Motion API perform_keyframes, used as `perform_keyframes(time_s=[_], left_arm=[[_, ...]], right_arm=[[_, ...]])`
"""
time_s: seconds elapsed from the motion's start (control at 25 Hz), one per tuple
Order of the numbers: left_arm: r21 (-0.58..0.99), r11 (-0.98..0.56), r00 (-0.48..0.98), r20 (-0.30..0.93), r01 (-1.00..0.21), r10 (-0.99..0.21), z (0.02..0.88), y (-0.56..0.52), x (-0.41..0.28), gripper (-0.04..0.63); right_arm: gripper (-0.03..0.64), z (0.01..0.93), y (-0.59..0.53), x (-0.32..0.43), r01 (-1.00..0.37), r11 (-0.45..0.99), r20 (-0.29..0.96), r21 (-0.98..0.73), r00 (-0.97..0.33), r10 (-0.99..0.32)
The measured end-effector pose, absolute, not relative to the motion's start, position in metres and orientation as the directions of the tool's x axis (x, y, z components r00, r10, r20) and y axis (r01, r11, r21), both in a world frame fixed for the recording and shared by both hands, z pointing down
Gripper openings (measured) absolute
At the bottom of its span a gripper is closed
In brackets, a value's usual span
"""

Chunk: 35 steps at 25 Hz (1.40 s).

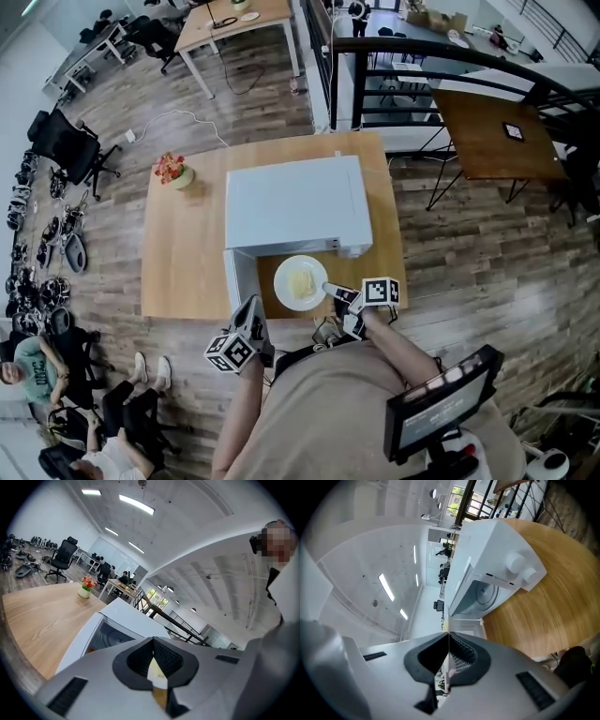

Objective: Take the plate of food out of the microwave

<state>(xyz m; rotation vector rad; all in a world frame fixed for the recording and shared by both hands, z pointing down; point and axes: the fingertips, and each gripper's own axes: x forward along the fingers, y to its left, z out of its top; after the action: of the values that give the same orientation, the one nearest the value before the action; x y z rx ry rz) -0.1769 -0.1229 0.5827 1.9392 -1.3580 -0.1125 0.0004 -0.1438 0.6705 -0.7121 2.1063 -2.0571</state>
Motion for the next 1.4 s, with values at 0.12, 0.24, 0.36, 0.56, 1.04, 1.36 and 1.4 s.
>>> perform_keyframes(time_s=[0.12, 0.24, 0.36, 0.56, 1.04, 1.36, 1.4], left_arm=[[0.625, -0.157, 0.432, 0.316, -0.765, -0.845, 0.577, -0.127, -0.181, 0.005], [0.634, -0.163, 0.432, 0.296, -0.756, -0.852, 0.568, -0.131, -0.185, 0.005], [0.636, -0.172, 0.432, 0.279, -0.752, -0.858, 0.558, -0.135, -0.187, 0.005], [0.640, -0.187, 0.427, 0.243, -0.745, -0.871, 0.541, -0.139, -0.191, 0.005], [0.674, -0.157, 0.389, 0.208, -0.722, -0.898, 0.531, -0.120, -0.222, 0.005], [0.695, -0.141, 0.391, 0.215, -0.704, -0.895, 0.536, -0.110, -0.231, 0.005], [0.694, -0.141, 0.394, 0.220, -0.706, -0.892, 0.537, -0.110, -0.232, 0.005]], right_arm=[[0.014, 0.645, -0.147, -0.008, -0.202, 0.004, 0.184, -0.979, -0.902, -0.390], [0.014, 0.618, -0.153, -0.015, -0.152, 0.033, 0.127, -0.988, -0.913, -0.388], [0.014, 0.597, -0.163, -0.016, -0.147, 0.098, 0.099, -0.984, -0.917, -0.387], [0.014, 0.553, -0.180, -0.022, -0.045, 0.142, -0.016, -0.989, -0.917, -0.399], [0.015, 0.497, -0.204, -0.040, 0.035, 0.198, -0.114, -0.980, -0.909, -0.402], [0.015, 0.505, -0.198, -0.044, 0.039, 0.192, -0.116, -0.981, -0.906, -0.407], [0.015, 0.504, -0.197, -0.045, 0.030, 0.199, -0.111, -0.979, -0.907, -0.406]])
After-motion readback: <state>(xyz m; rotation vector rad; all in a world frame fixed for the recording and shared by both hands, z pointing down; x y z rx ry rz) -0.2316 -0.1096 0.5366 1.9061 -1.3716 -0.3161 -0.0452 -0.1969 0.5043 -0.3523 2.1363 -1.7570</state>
